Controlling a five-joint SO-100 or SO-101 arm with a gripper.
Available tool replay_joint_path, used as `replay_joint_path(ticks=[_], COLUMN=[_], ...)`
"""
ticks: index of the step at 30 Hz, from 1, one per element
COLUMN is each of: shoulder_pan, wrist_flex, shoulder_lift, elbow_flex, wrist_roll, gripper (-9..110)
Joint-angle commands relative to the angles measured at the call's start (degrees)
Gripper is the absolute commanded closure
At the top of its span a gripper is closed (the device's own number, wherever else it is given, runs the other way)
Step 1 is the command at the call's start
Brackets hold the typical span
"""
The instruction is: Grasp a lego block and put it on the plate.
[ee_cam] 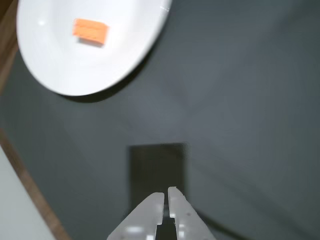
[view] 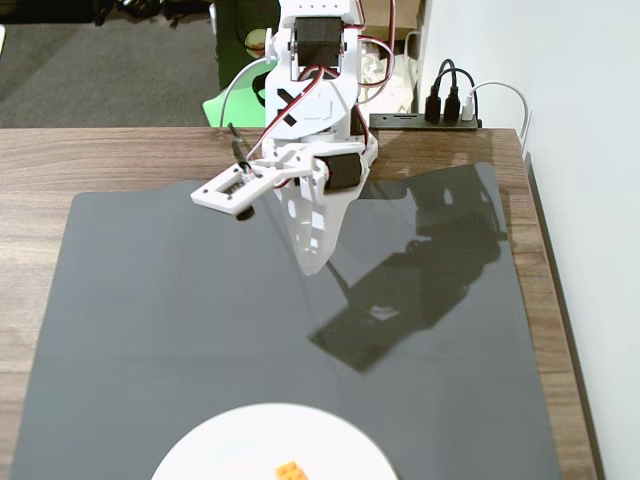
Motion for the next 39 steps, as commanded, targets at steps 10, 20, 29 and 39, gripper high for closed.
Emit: replay_joint_path(ticks=[10, 20, 29, 39], shoulder_pan=[-0.79, -0.44, 1.58, 1.49], wrist_flex=[8.53, 17.84, 23.99, 23.82], shoulder_lift=[24.35, 39.9, 48.69, 51.77], elbow_flex=[11.07, 16.96, 20.13, 27.07], wrist_roll=[25.93, 29.88, 31.55, 33.57], gripper=[101, 101, 101, 101])
